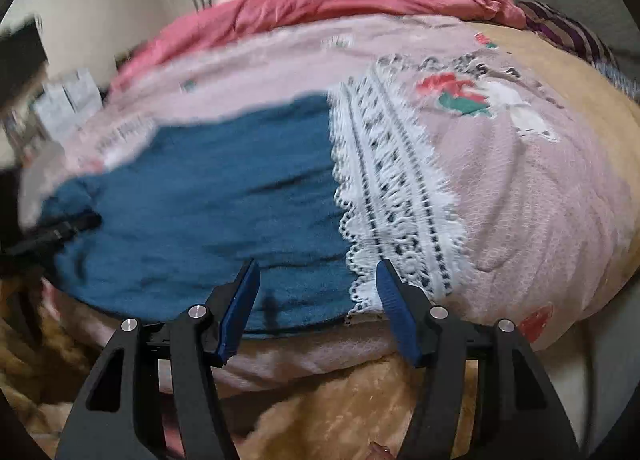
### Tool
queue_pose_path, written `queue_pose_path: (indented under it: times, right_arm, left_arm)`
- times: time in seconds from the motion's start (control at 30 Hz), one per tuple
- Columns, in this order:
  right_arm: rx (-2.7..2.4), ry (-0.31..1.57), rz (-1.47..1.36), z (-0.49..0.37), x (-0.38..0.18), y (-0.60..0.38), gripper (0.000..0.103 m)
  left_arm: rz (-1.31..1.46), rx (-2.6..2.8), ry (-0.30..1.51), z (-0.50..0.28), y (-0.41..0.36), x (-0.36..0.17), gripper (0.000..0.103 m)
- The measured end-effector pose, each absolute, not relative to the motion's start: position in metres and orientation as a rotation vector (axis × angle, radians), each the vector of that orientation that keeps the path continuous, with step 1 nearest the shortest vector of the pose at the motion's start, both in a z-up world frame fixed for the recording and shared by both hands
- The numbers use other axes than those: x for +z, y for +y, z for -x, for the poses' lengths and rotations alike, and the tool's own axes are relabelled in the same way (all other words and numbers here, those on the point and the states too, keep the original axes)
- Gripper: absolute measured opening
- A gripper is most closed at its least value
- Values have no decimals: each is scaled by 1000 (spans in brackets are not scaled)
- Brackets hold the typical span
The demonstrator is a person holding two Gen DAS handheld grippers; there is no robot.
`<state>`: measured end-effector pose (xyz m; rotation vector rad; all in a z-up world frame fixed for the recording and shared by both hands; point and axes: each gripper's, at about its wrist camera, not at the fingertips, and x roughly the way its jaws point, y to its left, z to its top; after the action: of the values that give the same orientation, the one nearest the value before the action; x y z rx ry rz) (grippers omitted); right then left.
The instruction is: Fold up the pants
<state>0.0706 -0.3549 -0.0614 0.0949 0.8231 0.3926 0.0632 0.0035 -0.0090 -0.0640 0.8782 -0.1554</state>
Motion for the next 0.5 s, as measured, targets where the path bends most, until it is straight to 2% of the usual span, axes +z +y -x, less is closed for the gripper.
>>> queue_pose_path:
  times: [0.07, 0.2, 0.5]
  right_arm:
    - [378, 798, -142, -63, -53, -370, 68]
    - [319, 812, -168, -57, -54, -392, 69]
    - [327, 802, -230, -61, -64, -407, 69]
  left_arm:
    - [118, -193, 849, -55, 4, 0, 56]
    - [94, -218, 834, -53, -12, 12, 58]
    - [-48, -345, 825, -74, -74, 38, 71]
